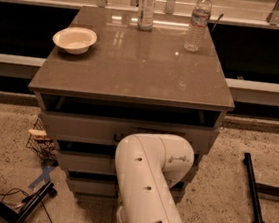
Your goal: Open bottom drawer
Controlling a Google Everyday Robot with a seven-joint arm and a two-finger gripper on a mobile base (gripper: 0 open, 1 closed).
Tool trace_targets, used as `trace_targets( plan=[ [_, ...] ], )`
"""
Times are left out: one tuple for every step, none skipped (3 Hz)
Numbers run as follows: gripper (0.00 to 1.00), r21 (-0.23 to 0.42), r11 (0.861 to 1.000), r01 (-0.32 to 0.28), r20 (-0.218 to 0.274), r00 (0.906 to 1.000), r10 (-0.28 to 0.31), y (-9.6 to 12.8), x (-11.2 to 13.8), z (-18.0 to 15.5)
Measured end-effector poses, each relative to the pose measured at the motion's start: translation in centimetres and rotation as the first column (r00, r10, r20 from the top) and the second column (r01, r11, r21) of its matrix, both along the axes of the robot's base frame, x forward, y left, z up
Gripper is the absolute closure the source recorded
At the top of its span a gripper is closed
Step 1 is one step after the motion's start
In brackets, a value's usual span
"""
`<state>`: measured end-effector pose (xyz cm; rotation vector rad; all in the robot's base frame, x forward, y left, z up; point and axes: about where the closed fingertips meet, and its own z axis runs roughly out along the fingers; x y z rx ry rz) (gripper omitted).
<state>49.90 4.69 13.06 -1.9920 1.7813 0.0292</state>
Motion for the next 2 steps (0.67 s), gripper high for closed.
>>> trace_targets(
  plan=[
    [0.00,-0.080,0.996,0.034,0.016,0.9993,-0.033,-2.5,0.7,-2.8],
    [0.02,-0.157,0.985,0.074,0.050,0.9965,-0.067,-4.8,1.4,-4.0]
  ],
)
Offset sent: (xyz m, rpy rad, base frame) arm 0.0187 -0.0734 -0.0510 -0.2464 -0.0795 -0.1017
